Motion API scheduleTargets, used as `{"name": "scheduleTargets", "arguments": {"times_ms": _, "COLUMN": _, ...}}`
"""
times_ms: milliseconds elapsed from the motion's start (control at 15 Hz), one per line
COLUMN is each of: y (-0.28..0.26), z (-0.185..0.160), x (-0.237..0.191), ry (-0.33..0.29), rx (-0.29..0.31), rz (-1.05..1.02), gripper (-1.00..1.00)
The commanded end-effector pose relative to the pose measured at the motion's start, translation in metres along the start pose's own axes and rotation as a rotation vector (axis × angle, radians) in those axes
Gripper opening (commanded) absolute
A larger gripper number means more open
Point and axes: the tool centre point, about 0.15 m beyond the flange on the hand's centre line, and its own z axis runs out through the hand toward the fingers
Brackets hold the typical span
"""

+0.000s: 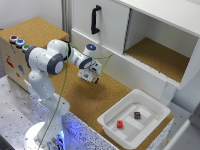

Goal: Go push the yellow block to the right

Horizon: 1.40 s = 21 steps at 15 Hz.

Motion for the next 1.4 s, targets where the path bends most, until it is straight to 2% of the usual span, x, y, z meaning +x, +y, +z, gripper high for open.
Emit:
{"name": "scheduleTargets", "arguments": {"times_ms": 0, "y": 0.048, "z": 0.002, "x": 0.007, "ry": -0.064, "rx": -0.039, "rz": 0.022, "gripper": -1.0}}
{"name": "scheduleTargets", "arguments": {"times_ms": 133, "y": 0.068, "z": 0.003, "x": -0.001, "ry": -0.031, "rx": -0.052, "rz": 0.09, "gripper": -1.0}}
{"name": "scheduleTargets", "arguments": {"times_ms": 467, "y": 0.097, "z": -0.001, "x": 0.0, "ry": -0.022, "rx": -0.076, "rz": 0.128, "gripper": -1.0}}
{"name": "scheduleTargets", "arguments": {"times_ms": 800, "y": 0.129, "z": -0.007, "x": 0.006, "ry": -0.082, "rx": -0.099, "rz": 0.12, "gripper": -1.0}}
{"name": "scheduleTargets", "arguments": {"times_ms": 1000, "y": 0.137, "z": -0.017, "x": 0.01, "ry": -0.091, "rx": -0.114, "rz": 0.096, "gripper": -1.0}}
{"name": "scheduleTargets", "arguments": {"times_ms": 1267, "y": 0.117, "z": -0.046, "x": 0.016, "ry": -0.005, "rx": -0.091, "rz": 0.092, "gripper": -1.0}}
{"name": "scheduleTargets", "arguments": {"times_ms": 1333, "y": 0.112, "z": -0.058, "x": 0.013, "ry": 0.009, "rx": -0.092, "rz": 0.097, "gripper": 1.0}}
